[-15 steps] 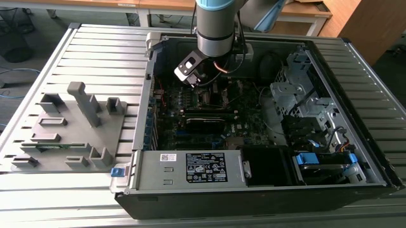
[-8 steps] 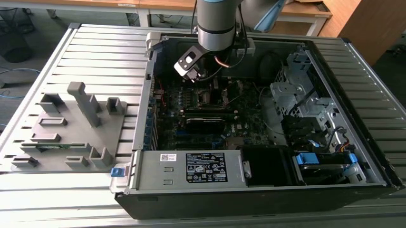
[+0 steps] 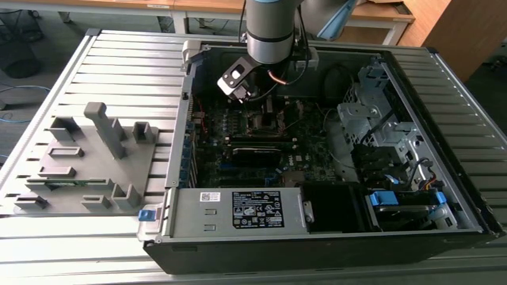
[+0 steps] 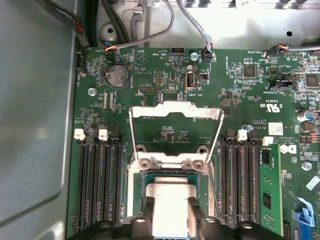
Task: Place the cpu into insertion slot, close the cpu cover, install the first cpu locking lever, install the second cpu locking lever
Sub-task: 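Place the cpu into insertion slot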
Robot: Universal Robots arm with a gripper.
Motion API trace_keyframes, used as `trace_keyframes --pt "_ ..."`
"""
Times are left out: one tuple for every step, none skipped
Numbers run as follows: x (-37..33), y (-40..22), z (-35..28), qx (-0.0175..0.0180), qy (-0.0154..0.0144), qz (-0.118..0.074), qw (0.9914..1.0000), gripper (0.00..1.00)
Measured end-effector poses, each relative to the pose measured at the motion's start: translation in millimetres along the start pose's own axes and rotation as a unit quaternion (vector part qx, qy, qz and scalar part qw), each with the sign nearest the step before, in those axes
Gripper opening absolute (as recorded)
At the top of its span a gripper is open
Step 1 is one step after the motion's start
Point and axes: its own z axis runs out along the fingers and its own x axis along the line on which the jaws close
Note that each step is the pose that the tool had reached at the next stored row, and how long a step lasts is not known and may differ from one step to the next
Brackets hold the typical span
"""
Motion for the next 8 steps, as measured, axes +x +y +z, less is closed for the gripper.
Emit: trace_keyframes --pt "0.0 0.0 0.0 0.0 0.0 0.0 1.0 0.35" --pt "0.0 0.0 -0.1 0.0 0.0 0.0 1.0 0.29" --pt "0.0 0.0 -0.1 0.0 0.0 0.0 1.0 0.29" --pt "0.0 0.0 -0.1 0.0 0.0 0.0 1.0 0.23" --pt "0.0 0.0 -0.1 0.0 0.0 0.0 1.0 0.17" --pt "0.0 0.0 -0.1 0.0 0.0 0.0 1.0 0.17" --pt "0.0 0.0 -0.2 0.0 0.0 0.0 1.0 0.11" --pt "0.0 0.0 -0.2 0.0 0.0 0.0 1.0 0.11"
